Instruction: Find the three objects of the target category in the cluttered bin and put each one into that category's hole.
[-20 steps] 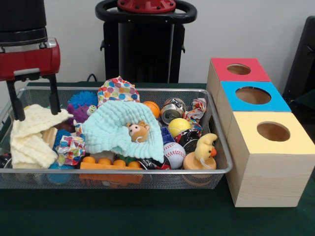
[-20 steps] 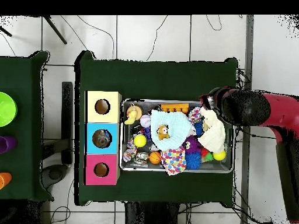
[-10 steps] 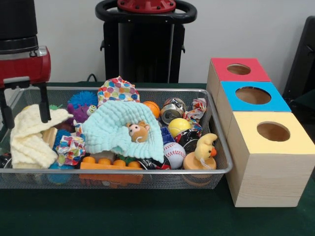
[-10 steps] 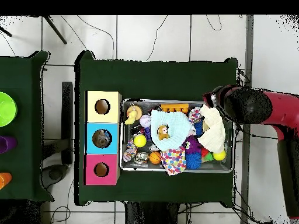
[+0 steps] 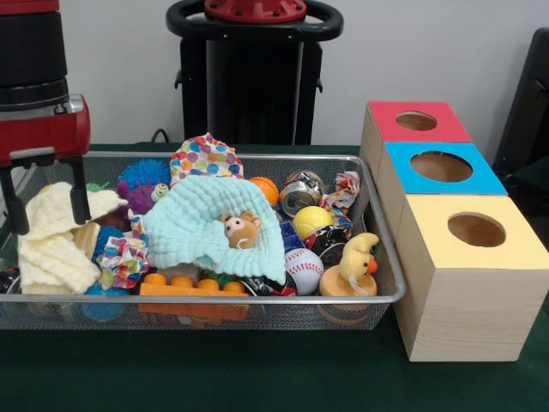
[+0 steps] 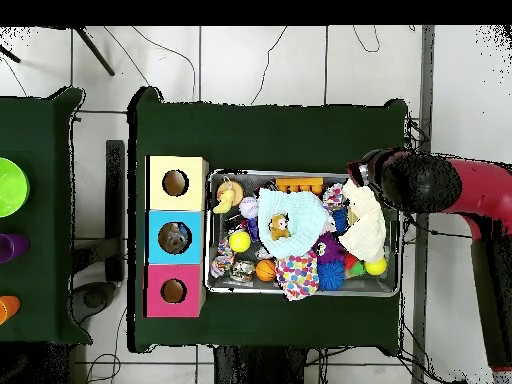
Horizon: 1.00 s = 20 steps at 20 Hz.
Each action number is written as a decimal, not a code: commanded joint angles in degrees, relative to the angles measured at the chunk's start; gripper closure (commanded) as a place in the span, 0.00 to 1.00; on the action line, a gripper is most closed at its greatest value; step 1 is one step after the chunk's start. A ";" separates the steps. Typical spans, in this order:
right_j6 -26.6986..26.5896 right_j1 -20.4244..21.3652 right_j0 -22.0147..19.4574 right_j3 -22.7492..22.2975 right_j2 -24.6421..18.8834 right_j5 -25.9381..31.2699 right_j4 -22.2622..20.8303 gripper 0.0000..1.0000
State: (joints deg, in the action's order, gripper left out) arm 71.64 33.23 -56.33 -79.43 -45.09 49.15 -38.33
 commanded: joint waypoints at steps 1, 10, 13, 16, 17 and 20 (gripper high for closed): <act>-17.17 -1.49 -1.63 -1.38 1.36 3.14 -3.82 0.00; -17.40 -1.14 -1.92 -1.71 1.50 3.23 -4.39 0.00; -17.93 -0.70 -1.94 -1.71 1.76 3.75 -4.84 0.00; -18.12 -0.73 -1.93 -1.56 1.95 4.46 -4.91 0.00; -17.97 -0.59 -1.87 -1.57 2.15 4.85 -4.94 0.00; -17.58 -0.44 -2.03 -1.98 2.33 5.31 -4.72 0.00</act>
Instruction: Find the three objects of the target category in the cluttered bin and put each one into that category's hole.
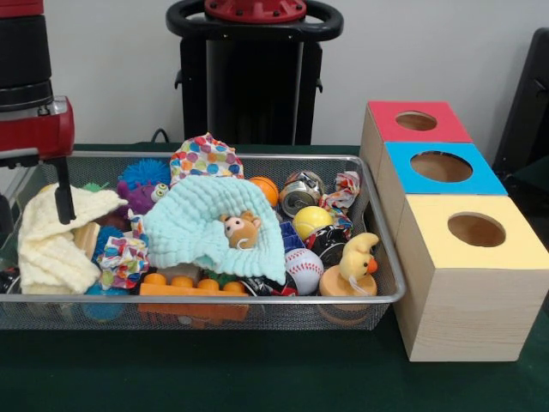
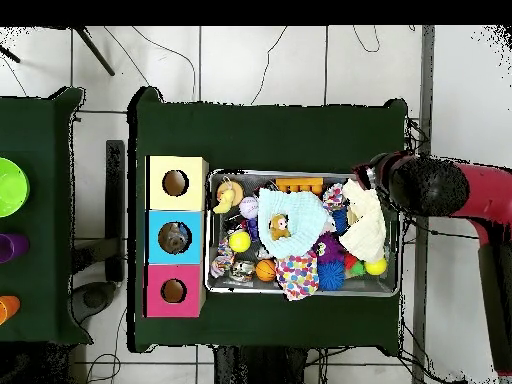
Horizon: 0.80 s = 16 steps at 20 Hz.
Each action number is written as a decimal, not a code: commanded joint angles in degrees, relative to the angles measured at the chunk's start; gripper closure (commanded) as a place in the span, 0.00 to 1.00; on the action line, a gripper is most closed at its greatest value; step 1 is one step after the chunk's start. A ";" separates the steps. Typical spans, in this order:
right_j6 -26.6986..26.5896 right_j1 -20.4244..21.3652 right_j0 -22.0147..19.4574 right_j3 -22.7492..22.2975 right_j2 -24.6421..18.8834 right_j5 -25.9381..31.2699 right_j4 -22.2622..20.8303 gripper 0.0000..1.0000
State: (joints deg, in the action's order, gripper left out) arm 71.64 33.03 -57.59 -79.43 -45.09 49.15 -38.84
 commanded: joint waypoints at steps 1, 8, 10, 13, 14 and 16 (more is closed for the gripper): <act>-17.43 -0.18 -0.92 -2.28 2.30 5.24 -4.09 0.00; -15.60 1.52 -1.79 -5.55 2.71 4.34 -3.81 0.00; -15.29 1.59 -2.07 -6.20 2.74 4.12 -3.70 0.00; -14.90 1.48 -2.39 -6.70 2.73 3.54 -3.75 0.00; -14.82 1.51 -2.36 -6.76 2.74 3.50 -3.81 0.00; -14.78 1.68 -2.40 -6.77 2.68 3.61 -3.76 0.00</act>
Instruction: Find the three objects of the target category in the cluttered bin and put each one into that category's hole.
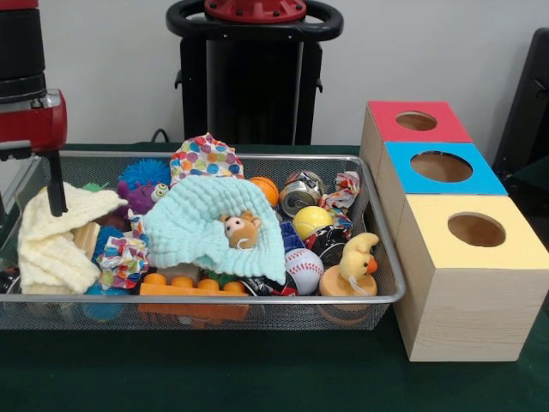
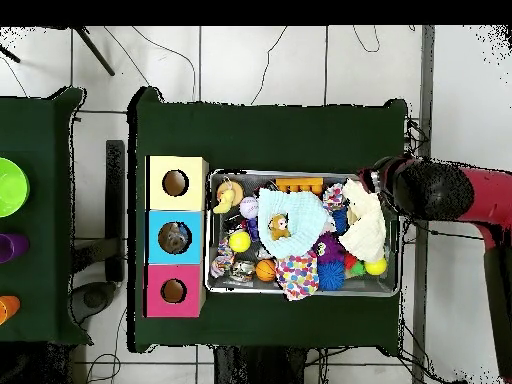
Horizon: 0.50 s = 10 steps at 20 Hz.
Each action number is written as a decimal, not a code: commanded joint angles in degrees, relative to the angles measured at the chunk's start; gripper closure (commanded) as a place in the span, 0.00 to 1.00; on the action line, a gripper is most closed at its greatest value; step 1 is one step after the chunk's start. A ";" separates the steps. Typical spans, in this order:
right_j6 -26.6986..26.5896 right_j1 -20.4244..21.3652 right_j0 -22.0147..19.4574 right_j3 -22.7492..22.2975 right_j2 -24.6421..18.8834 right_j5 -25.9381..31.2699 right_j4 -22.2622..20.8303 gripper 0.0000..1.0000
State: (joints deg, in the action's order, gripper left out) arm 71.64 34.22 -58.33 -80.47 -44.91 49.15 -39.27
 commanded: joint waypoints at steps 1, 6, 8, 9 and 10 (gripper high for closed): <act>-14.84 0.49 -1.75 -5.69 2.39 3.56 -3.24 0.00; -15.03 0.29 -1.91 -5.38 2.27 3.77 -3.19 0.00; -15.28 0.14 -1.98 -4.98 2.17 3.97 -3.19 0.00; -15.50 0.03 -2.02 -4.68 2.11 4.16 -3.16 0.00; -15.63 -0.11 -1.99 -4.33 2.09 4.39 -3.16 0.00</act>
State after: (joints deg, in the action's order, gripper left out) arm 71.64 34.84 -59.13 -80.84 -44.85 49.15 -39.51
